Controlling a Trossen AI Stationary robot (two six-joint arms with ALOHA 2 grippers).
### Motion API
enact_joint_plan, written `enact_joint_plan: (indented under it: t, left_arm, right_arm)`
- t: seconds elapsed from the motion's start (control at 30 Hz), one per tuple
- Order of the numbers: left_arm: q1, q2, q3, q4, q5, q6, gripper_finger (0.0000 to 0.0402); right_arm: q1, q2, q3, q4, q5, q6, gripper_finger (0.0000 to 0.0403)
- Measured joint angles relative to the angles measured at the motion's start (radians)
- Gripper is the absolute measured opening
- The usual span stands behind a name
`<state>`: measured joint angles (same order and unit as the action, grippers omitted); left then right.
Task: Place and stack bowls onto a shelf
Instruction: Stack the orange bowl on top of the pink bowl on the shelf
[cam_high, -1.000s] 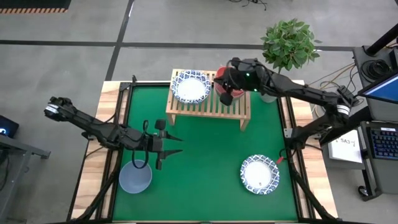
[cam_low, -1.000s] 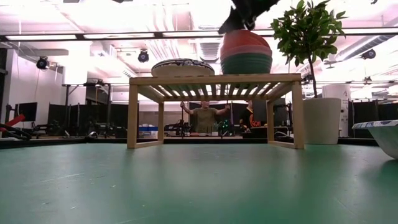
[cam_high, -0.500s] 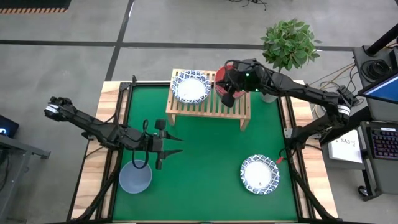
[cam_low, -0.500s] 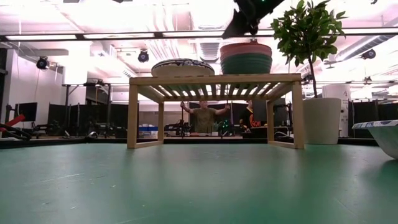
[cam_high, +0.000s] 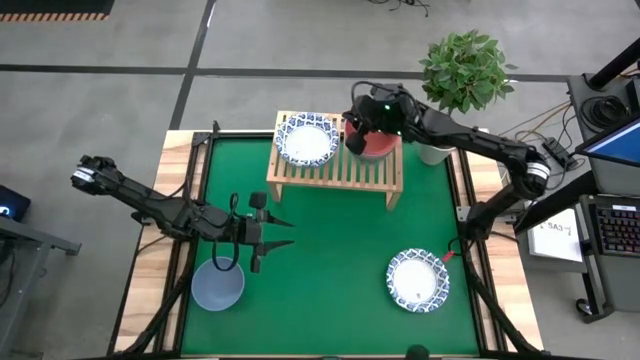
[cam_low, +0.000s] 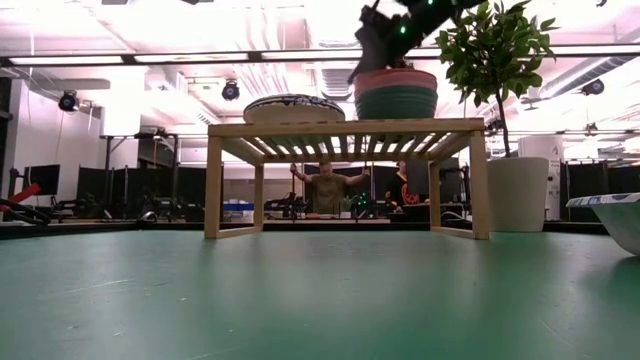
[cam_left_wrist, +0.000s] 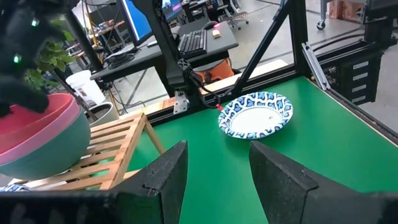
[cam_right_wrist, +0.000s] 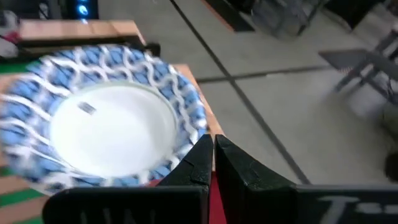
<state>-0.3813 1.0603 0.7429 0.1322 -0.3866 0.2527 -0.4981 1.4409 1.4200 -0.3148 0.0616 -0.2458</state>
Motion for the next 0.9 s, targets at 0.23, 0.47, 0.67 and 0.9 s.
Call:
enact_joint_plan:
  t: [0.23,0.47,0.67,0.9]
  left_arm:
    - [0.000,0.000,0.000,-0.004,0.000,0.000,0.0155]
    - [0.000,0.000,0.000,-0.008,0.000,0.000,0.0155]
    - [0.000,0.000,0.000,-0.008,0.000,0.001,0.0155]
    - [0.000,0.000,0.000,-0.015,0.000,0.005,0.0155]
  right_arm:
    - [-0.026,0.023,0.000,0.000,-0.062,0.026,0.0009]
    - [-0.026,-0.032,0.000,-0.003,-0.045,0.026,0.0009]
    - [-0.041,-0.048,-0.019,-0.008,0.026,0.026,0.0009]
    - [-0.083,-0.048,-0.106,0.053,0.023,0.061,0.0009]
